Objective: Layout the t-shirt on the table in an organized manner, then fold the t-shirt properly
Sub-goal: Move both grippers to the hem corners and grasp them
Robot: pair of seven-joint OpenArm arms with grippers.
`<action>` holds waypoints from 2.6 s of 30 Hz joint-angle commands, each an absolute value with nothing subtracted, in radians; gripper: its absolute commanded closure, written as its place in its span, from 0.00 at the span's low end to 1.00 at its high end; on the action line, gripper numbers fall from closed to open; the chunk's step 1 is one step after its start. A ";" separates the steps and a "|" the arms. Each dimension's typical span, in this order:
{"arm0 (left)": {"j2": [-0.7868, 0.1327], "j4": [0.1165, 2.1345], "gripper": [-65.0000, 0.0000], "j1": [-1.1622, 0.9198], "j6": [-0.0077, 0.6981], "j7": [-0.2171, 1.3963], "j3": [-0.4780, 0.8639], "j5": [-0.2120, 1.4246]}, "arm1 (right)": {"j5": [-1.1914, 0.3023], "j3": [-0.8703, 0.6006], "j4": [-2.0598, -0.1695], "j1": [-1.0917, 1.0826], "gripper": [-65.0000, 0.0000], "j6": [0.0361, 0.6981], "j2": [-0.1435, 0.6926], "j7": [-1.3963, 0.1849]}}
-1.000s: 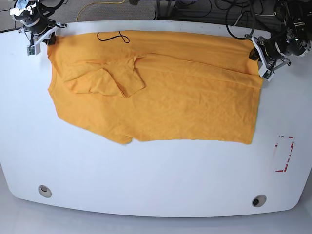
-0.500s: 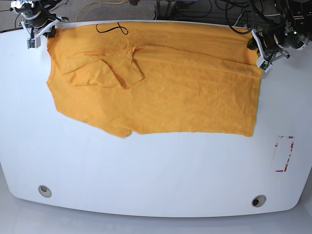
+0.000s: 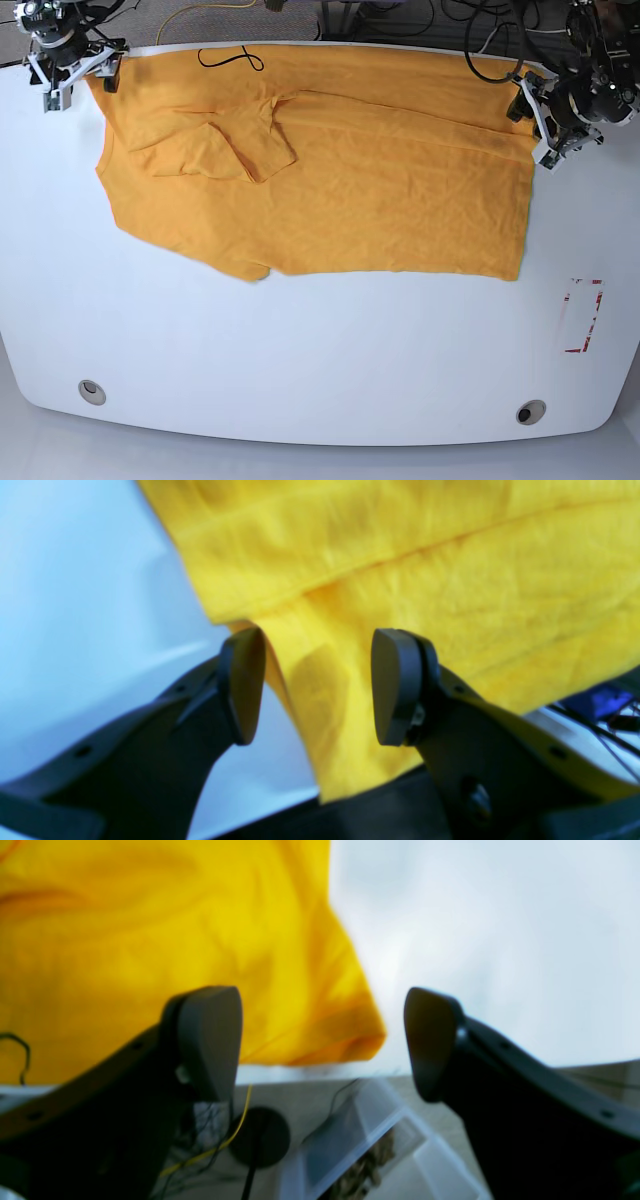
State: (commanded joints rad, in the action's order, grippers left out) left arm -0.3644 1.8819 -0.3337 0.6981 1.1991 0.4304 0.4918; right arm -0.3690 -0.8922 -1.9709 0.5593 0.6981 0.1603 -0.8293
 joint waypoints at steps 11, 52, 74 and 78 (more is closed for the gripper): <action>-0.364 1.896 0.50 -0.145 0.698 1.216 0.447 0.487 | -0.366 -0.858 -1.946 0.348 0.28 0.698 0.208 -0.829; -0.340 1.188 0.50 0.332 0.636 0.937 0.432 0.321 | -0.091 -0.743 -1.109 -0.312 0.28 0.698 0.240 -0.759; -0.328 0.863 0.50 0.424 0.631 0.766 0.383 0.294 | -0.091 -0.611 -1.116 -0.298 1.00 0.698 0.211 -0.762; -0.329 0.797 0.50 0.449 0.631 0.722 0.340 0.294 | -0.091 -0.611 -1.116 -0.297 1.00 0.698 0.211 -0.762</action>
